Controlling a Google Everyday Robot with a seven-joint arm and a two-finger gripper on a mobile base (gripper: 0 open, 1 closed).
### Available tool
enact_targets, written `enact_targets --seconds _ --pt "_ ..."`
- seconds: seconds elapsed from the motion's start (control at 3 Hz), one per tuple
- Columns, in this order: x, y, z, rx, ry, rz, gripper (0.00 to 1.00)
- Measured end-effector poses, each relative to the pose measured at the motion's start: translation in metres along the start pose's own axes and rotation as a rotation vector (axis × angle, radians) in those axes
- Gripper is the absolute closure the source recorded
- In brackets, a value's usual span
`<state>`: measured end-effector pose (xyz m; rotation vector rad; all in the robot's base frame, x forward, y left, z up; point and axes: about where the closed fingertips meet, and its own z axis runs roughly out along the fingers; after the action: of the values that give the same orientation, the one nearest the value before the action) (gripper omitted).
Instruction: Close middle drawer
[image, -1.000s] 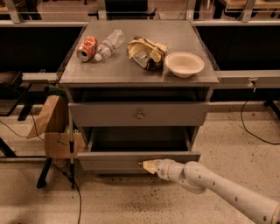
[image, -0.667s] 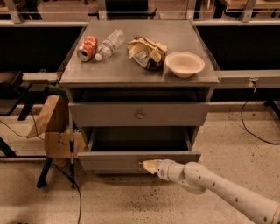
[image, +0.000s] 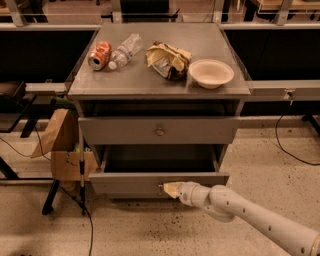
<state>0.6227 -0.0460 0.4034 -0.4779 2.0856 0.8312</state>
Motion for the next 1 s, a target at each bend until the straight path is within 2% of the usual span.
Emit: enact_targets --seconds 1.0 --pt "-0.0034 -0.0042 0.0037 0.025 -0.009 -0.003 1.0"
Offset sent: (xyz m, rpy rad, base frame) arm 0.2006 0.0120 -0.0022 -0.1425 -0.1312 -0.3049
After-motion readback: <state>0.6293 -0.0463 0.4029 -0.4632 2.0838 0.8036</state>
